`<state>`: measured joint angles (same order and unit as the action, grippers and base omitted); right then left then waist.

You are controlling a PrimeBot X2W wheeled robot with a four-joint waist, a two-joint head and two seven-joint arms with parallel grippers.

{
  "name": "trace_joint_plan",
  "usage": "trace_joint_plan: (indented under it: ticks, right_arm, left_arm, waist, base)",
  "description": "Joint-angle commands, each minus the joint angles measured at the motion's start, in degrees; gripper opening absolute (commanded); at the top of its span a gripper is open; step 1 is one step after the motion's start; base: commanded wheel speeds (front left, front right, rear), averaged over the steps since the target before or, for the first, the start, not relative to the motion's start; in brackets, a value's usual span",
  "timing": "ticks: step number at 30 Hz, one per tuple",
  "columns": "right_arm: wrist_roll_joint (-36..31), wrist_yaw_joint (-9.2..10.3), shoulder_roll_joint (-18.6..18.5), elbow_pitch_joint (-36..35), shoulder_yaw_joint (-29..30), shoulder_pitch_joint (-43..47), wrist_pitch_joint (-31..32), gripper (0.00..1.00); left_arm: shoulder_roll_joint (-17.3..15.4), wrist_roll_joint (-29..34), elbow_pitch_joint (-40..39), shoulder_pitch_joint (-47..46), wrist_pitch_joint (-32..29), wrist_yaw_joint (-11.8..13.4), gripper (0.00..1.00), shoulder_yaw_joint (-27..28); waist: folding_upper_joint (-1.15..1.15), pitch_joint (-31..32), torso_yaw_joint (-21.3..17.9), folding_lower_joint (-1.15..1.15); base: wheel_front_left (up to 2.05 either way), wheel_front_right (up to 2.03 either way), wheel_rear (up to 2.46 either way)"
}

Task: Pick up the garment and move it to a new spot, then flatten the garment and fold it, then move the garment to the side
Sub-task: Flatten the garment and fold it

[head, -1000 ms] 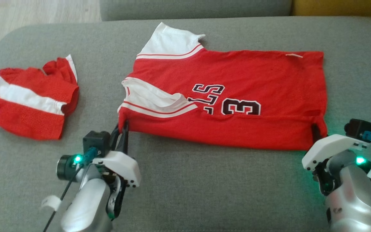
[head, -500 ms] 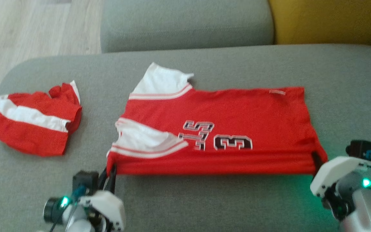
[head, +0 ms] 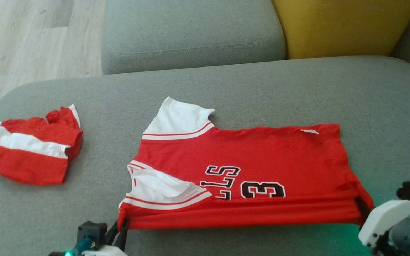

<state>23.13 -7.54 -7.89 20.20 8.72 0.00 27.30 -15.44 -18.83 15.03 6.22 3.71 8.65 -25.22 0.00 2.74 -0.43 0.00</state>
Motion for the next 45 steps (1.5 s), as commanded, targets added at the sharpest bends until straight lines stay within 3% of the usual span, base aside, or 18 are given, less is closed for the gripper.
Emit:
trace_joint_plan:
  ticks: [1,2,8,11,17,24,28,31,38,45]
  right_arm:
    - [-0.6,0.05,-1.1,-3.5,0.8,-1.5,-0.5,1.0]
    - [-0.6,0.05,-0.7,-4.6,0.9,-1.3,-0.4,1.0]
    - [-2.0,0.05,0.5,-9.7,1.6,-0.6,-4.1,1.0]
    - [-3.7,0.05,2.0,-11.7,3.7,-1.0,-9.6,1.0]
    - [-6.0,0.05,4.6,-13.8,1.1,-2.1,-20.0,1.0]
    - [-11.4,0.05,4.9,-14.7,-3.7,-7.3,-25.2,1.0]
    - [-12.5,0.05,5.0,-14.7,-5.8,-11.7,-24.5,1.0]
    - [-12.8,0.05,5.0,-14.5,-7.7,-15.0,-24.0,1.0]
    - [-12.2,0.05,5.0,-13.2,-12.0,-21.6,-23.5,1.0]
    - [-9.8,0.05,5.0,-13.5,-15.3,-25.8,-24.0,1.0]
  left_arm:
    - [-1.9,-0.7,-1.8,-1.8,-0.1,1.0,0.6,2.9]
    - [-1.9,-0.7,-2.0,-1.7,-0.4,1.1,1.0,2.8]
    - [-1.2,-1.4,-3.1,-3.0,1.4,2.7,1.0,4.5]
    - [0.8,-3.2,-5.3,-4.7,6.4,3.9,1.0,7.4]
    - [4.4,-4.7,-11.4,-7.5,11.0,4.7,1.0,12.7]
    - [3.2,-1.6,-9.7,-13.2,10.6,1.4,1.0,11.2]
    - [1.0,0.4,-3.8,-21.0,3.8,0.0,1.0,9.2]
    - [-0.4,1.4,1.0,-28.7,0.1,-3.0,1.0,7.4]
    - [-4.4,2.5,14.1,-45.4,-9.2,-13.1,1.0,2.9]
    - [-9.1,0.7,25.6,-58.0,-15.7,-16.0,1.0,-0.6]
  waist:
    - [0.0,0.0,-0.1,0.0]
    - [0.0,-0.1,-0.1,0.0]
    - [0.0,-0.2,-0.2,0.0]
    - [0.0,-0.4,-0.4,0.0]
    - [0.0,-1.4,-1.2,0.0]
    - [0.0,-5.2,-3.0,0.0]
    - [0.0,-9.0,-4.4,0.0]
    - [0.0,-12.0,-5.6,0.0]
    - [0.0,-17.9,-9.4,0.0]
    - [0.0,-22.5,-13.3,0.0]
  base:
    - [0.0,0.0,0.0]
    - [0.0,0.0,0.0]
    - [0.0,0.0,0.0]
    - [0.0,0.0,0.0]
    - [0.0,0.0,0.0]
    - [0.0,0.0,0.0]
    - [0.0,0.0,0.0]
    - [0.0,0.0,0.0]
    - [0.0,0.0,0.0]
    - [0.0,0.0,0.0]
